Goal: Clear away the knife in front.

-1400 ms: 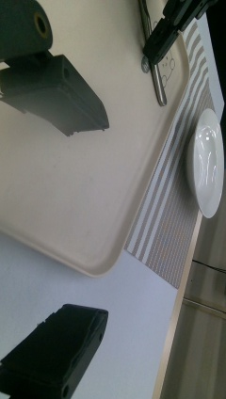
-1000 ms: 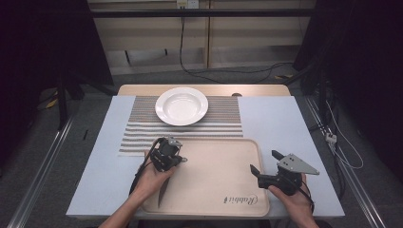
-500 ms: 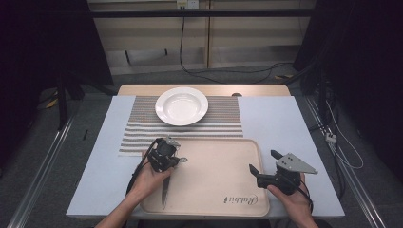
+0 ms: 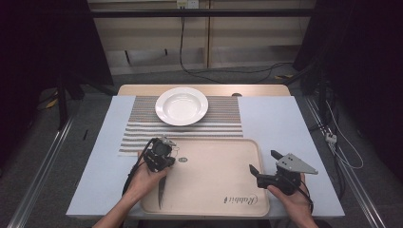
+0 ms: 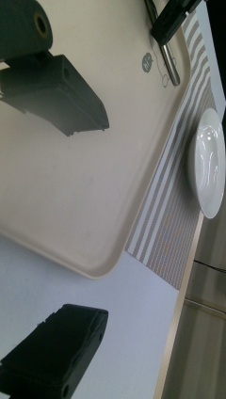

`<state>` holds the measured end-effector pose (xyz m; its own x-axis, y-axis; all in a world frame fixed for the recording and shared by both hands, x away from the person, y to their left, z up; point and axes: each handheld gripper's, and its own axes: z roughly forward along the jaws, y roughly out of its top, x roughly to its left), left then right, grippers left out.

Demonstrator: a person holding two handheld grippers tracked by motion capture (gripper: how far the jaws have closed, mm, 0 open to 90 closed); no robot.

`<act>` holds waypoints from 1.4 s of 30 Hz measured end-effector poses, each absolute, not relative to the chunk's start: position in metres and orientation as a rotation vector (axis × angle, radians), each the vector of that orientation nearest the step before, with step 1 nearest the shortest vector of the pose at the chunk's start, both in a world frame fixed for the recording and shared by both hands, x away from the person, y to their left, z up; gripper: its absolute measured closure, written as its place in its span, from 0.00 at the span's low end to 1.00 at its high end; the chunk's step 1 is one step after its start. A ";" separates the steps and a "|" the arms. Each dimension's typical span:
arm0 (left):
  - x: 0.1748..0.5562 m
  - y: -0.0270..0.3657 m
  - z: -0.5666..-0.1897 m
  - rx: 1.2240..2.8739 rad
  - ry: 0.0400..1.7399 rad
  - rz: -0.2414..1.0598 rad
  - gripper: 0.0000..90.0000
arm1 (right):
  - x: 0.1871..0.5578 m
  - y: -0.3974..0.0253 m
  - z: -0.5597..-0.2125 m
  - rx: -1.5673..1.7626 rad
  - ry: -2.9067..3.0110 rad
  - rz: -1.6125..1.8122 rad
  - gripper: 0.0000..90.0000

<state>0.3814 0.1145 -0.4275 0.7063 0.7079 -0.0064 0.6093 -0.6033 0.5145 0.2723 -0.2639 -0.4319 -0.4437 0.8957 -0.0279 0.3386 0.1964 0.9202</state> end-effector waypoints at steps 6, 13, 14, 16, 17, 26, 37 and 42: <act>0.383 0.127 -0.427 2.412 1.047 0.278 1.00 | 0.273 -0.264 -0.432 1.149 1.890 1.227 0.09; 0.384 0.136 -0.428 2.396 1.060 0.284 1.00 | 0.273 -0.263 -0.432 1.146 1.894 1.224 0.09; 0.384 0.137 -0.428 2.390 1.067 0.283 1.00 | 0.273 -0.263 -0.432 1.146 1.893 1.224 0.09; 0.384 0.138 -0.428 2.383 1.072 0.283 1.00 | 0.273 -0.263 -0.432 1.150 1.892 1.223 0.09; 0.384 0.139 -0.428 2.383 1.074 0.286 1.00 | 0.273 -0.263 -0.432 1.149 1.892 1.223 0.09; 0.383 0.145 -0.429 2.367 1.098 0.305 1.00 | 0.273 -0.263 -0.432 1.147 1.894 1.224 0.09; 0.383 0.148 -0.429 2.353 1.095 0.291 1.00 | 0.272 -0.264 -0.432 1.153 1.890 1.224 0.09; 0.379 0.153 -0.421 2.274 1.057 0.320 0.96 | 0.271 -0.264 -0.432 1.155 1.887 1.225 0.09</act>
